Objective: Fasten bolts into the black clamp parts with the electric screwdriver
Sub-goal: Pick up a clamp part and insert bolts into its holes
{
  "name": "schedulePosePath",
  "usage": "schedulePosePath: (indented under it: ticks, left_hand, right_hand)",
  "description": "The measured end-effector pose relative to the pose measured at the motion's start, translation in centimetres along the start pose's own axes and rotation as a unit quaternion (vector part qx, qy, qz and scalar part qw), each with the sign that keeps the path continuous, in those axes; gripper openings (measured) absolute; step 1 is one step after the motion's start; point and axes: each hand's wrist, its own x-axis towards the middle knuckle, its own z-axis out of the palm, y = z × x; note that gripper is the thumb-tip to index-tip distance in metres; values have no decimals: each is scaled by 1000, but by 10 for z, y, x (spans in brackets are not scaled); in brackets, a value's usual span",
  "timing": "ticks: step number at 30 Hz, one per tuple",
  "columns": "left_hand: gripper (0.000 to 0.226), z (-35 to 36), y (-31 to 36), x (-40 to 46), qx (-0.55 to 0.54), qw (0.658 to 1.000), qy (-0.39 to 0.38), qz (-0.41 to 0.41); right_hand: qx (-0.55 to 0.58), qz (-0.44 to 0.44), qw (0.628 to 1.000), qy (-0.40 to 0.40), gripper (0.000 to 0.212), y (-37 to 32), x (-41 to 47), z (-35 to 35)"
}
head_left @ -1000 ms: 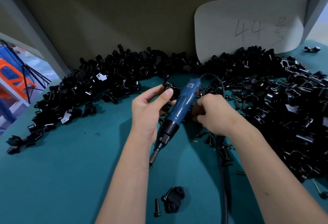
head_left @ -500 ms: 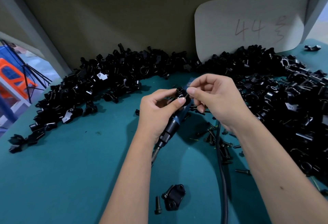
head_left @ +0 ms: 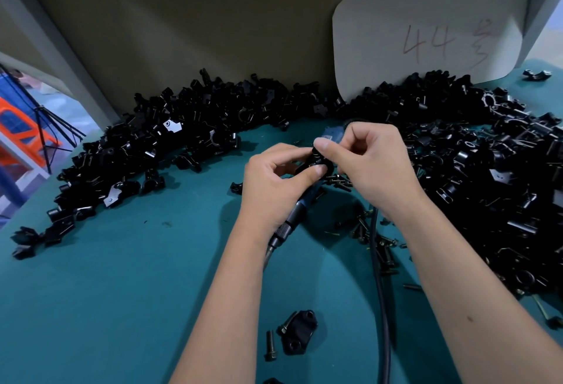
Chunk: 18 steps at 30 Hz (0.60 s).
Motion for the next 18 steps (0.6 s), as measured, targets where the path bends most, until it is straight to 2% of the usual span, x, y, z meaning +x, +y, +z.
schedulePosePath:
  ticks: [2,4,6,7,9,12,15,18]
  left_hand:
    - [24,0,0,0,-13,1000,7,-3]
    - [23,-1,2,0,-65,996,43,-34]
    - [22,-2,4,-1,-147,981,92,-88]
    - [20,-4,6,-1,-201,966,104,-121]
    - [12,-8,8,0,-279,937,112,-178]
    - [14,-14,10,-1,-321,916,105,-218]
    - [9,-15,13,-3,-350,902,103,-229]
    - [10,-16,12,-3,-349,903,99,-232]
  right_hand:
    - [13,1,1000,-18,47,-3,0,-1]
    - [51,44,996,-56,48,-4,0,-6]
    - [-20,56,991,-124,43,-1,2,-16]
    - [-93,49,979,-172,36,1,4,-20]
    - [-225,57,934,-272,26,4,5,-27]
    - [-292,96,879,-365,21,6,3,-27]
    - [-295,94,874,-375,16,7,2,-24]
    - [-273,78,897,-339,14,9,3,-25]
